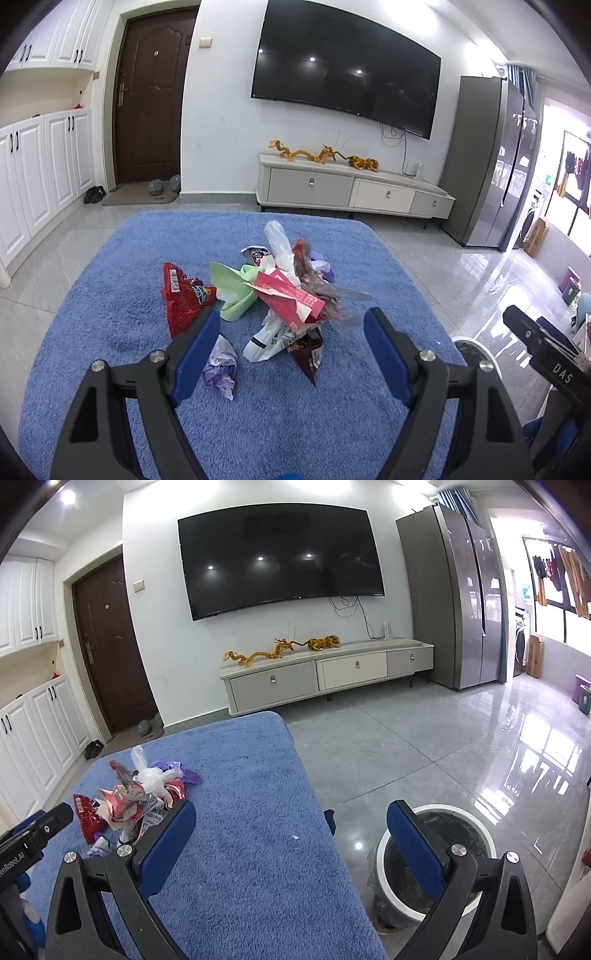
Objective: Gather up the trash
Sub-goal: 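Grasp the red snack bag with the left tool while the right tool grasps the pink wrapper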
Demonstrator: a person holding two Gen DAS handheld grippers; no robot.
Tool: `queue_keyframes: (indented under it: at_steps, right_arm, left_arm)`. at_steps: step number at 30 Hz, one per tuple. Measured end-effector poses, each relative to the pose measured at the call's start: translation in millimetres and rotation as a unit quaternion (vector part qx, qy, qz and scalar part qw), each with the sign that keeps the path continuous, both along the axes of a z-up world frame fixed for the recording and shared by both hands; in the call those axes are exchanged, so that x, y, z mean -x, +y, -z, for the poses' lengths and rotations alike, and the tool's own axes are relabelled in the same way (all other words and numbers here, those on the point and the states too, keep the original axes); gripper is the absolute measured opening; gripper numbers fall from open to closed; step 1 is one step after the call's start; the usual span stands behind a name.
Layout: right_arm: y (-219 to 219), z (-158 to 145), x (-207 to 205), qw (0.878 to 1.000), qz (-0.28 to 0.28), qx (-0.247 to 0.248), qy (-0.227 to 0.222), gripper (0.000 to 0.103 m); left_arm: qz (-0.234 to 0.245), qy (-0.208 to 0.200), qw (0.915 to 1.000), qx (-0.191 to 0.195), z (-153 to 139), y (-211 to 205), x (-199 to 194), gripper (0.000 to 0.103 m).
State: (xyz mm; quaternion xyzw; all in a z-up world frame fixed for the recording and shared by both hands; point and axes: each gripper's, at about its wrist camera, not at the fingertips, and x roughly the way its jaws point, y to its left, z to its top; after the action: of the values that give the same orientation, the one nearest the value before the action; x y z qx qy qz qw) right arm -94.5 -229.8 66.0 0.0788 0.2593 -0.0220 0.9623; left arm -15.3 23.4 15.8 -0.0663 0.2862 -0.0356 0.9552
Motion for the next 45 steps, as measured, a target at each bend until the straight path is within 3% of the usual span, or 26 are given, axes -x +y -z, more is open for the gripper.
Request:
queue_keyframes:
  at_steps: [8, 13, 19, 25, 30, 34, 36, 38, 42, 45]
  right_arm:
    - [12.6, 7.4, -28.5, 0.999, -0.038, -0.009, 0.035, 0.103]
    - [31.0, 9.2, -48.6, 0.995, -0.082, -0.013, 0.052, 0.103]
    - [47.9, 13.3, -77.2, 0.988, -0.135, -0.02, 0.073, 0.103]
    - [57.5, 23.7, -105.6, 0.98, -0.171, -0.03, 0.097, 0.092]
    - [59.7, 31.1, -125.4, 0.974, -0.192, -0.052, 0.112, 0.074]
    - [65.9, 25.7, -122.5, 0.96, -0.243, -0.094, 0.103, 0.072]
    - [73.7, 21.3, -115.7, 0.952, -0.271, -0.103, 0.097, 0.072]
    - [84.8, 16.3, -107.9, 0.945, -0.298, -0.102, 0.09, 0.07]
    - [111.6, 7.2, -95.8, 0.93, -0.35, -0.083, 0.082, 0.055]
    - [136.5, 4.6, -88.9, 0.918, -0.385, -0.052, 0.075, 0.053]
  left_arm:
    - [-0.02, 0.006, 0.9997, 0.007, 6.9, 17.5, -18.5, 0.079]
    - [-0.052, 0.013, 0.9984, 0.018, 9.0, 51.1, -27.2, 0.079]
    - [-0.09, 0.035, 0.9953, 0.002, 20.0, 90.1, -40.9, 0.079]
    - [-0.089, 0.062, 0.994, -0.011, 39.6, 116.9, -52.3, 0.079]
    - [-0.062, 0.091, 0.9939, -0.006, 52.0, 123.7, -70.7, 0.079]
    - [-0.043, 0.096, 0.9945, 0.001, 53.8, 123.5, -83.1, 0.076]
    - [-0.033, 0.103, 0.994, 0.013, 56.6, 122.4, -91.1, 0.067]
    - [-0.026, 0.111, 0.9933, 0.02, 58.2, 121.2, -99.2, 0.064]
    - [-0.021, 0.116, 0.9928, 0.022, 60.3, 118.5, -109.5, 0.057]
    - [-0.017, 0.123, 0.9918, 0.032, 64.2, 120.3, -113.7, 0.054]
